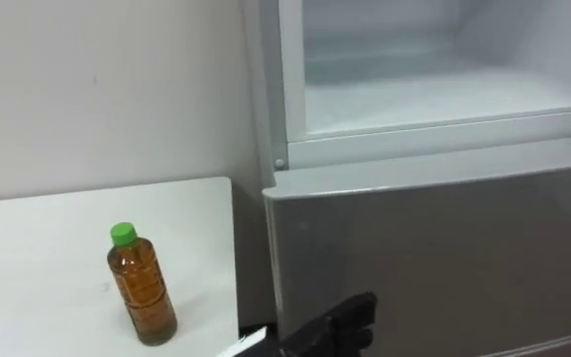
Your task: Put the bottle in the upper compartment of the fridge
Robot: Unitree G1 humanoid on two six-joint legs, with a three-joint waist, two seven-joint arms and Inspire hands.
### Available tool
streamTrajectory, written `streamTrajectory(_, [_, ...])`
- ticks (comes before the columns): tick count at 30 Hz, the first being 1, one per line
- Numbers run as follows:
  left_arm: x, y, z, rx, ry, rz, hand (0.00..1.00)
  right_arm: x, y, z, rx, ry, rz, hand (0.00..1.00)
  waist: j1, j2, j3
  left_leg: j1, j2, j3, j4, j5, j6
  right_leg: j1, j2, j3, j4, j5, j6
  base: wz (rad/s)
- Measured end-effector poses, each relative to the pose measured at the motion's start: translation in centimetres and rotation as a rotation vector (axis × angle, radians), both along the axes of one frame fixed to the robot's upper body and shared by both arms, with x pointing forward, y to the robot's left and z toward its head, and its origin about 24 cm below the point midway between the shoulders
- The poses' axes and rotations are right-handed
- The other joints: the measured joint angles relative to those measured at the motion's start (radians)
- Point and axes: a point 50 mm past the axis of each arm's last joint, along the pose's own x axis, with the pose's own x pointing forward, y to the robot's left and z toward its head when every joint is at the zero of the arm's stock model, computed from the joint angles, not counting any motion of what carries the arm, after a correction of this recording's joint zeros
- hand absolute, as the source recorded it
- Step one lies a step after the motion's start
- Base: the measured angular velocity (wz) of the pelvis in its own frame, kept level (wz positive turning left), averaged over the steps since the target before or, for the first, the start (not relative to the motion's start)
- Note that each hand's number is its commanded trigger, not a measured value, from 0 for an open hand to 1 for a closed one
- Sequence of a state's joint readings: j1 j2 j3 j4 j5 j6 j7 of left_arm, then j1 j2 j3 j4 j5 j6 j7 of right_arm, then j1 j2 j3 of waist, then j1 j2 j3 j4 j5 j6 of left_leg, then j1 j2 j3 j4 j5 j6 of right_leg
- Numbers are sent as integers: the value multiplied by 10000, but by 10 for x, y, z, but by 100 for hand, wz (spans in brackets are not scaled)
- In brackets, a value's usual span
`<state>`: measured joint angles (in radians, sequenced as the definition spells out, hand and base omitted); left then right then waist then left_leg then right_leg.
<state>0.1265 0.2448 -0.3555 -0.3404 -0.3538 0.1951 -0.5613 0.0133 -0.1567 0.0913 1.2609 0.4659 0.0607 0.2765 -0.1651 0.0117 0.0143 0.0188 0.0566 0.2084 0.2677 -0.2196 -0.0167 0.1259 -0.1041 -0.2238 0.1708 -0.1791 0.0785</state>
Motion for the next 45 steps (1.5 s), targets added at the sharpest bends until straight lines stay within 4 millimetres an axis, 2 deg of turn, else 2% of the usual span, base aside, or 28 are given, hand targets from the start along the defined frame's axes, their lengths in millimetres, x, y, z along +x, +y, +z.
streamTrajectory(4, [-5,16,-14,510,419,537,0,-9,-4,1,-2,-166,-186,0,104,39,-33,-143,4,-181,71,5,4,48,2,-258,17,13,-20,13])
streamTrajectory(7, [-11,28,-36,1060,1263,1104,0,-11,-6,1,10,-183,-292,0,157,95,-70,-66,4,-223,75,10,1,143,5,-317,9,5,-21,4])
streamTrajectory(9, [-13,32,-44,1421,1522,1222,0,-13,-6,1,14,-156,-296,0,334,50,-46,-105,4,-221,167,10,-1,121,2,-329,-11,-41,-81,0])
streamTrajectory(13, [-24,43,-62,1705,2256,1648,0,-16,-7,1,94,-186,-392,0,384,0,-58,-100,4,-234,239,9,-4,154,0,-372,-23,-102,-92,0])
streamTrajectory(16, [-34,51,-90,2355,3387,1945,0,-19,-7,1,102,-116,-499,0,605,-45,-64,-68,4,-235,243,16,-16,158,1,-397,-1,-138,-103,0])
streamTrajectory(18, [-46,61,-116,3204,4327,2450,0,-19,-7,1,91,-109,-481,0,759,-93,-73,-8,-1,-225,201,19,-24,184,1,-399,-12,-141,-99,0])
streamTrajectory(23, [-74,88,-161,4879,6068,3834,0,-22,-7,0,99,-49,-507,0,914,-213,-59,42,-20,-277,146,5,-47,301,-12,-547,-82,-173,-81,5])
streamTrajectory(24, [-81,96,-168,5274,6446,4236,0,-23,-7,0,90,-13,-505,0,920,-216,-80,93,-30,-292,104,-4,-62,377,3,-546,-183,-172,-84,0])
streamTrajectory(26, [-90,104,-177,5545,6881,4691,0,-24,-7,0,67,24,-517,0,941,-237,-72,117,-41,-309,53,0,-69,395,5,-553,-190,-171,-84,0])
streamTrajectory(29, [-112,113,-195,5784,7972,5704,0,-27,-8,0,5,60,-548,0,956,-197,-78,241,-63,-320,-46,-12,-94,484,2,-552,-203,-181,-68,1])
streamTrajectory(32, [-126,119,-202,6041,8592,6252,0,-29,-8,0,-4,68,-585,0,1018,-208,-79,264,-72,-321,-99,-18,-101,481,-1,-557,-198,-190,-54,0])
streamTrajectory(37, [-142,124,-210,5644,9298,7158,0,-30,-9,0,-15,41,-718,0,1181,-173,-85,292,-75,-408,-79,-34,-103,558,-25,-895,-138,-187,-57,4])
streamTrajectory(38, [-146,127,-212,5483,9599,7566,0,-33,-9,-1,-25,56,-846,0,1189,-160,-94,312,-74,-462,-83,-36,-107,581,-22,-939,-139,-187,-56,10])
streamTrajectory(39, [-152,130,-215,5382,9913,8050,0,-37,-10,-1,-34,121,-944,0,1196,-119,-67,344,-74,-497,-89,-40,-114,640,-21,-1027,-161,-187,-56,9])
streamTrajectory(45, [-163,129,-222,4839,10781,9146,0,-51,-10,-2,39,248,-1771,0,1310,-41,-111,277,-74,-552,-109,-48,-124,669,-12,-1102,-181,-188,-56,2])
